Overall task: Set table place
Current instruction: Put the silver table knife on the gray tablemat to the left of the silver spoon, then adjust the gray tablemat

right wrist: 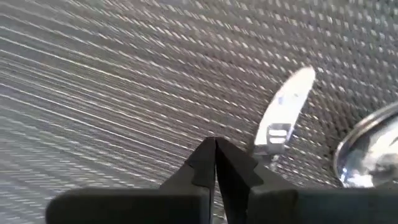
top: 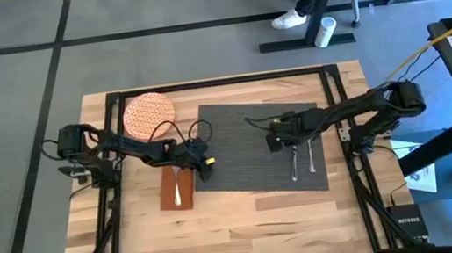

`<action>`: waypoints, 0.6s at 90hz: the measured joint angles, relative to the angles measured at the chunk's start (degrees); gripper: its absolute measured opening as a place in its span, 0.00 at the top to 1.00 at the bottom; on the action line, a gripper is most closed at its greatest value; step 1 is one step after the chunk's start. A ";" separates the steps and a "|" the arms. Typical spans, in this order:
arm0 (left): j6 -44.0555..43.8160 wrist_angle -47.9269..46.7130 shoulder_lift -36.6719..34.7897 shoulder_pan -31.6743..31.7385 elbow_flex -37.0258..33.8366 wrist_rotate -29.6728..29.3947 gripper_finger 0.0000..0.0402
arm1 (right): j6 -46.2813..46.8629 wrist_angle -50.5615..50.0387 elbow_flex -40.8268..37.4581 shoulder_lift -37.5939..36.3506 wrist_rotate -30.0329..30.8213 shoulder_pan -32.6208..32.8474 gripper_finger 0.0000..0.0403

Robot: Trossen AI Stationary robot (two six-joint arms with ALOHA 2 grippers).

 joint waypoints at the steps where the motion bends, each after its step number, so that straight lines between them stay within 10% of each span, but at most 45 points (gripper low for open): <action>1: 0.00 0.01 0.00 0.00 0.00 0.00 1.00 | -0.37 0.04 0.13 -0.17 0.02 0.00 1.00; 54: -0.87 0.12 0.02 0.15 0.00 0.00 1.00 | 3.52 -20.71 2.74 -7.52 1.15 3.77 1.00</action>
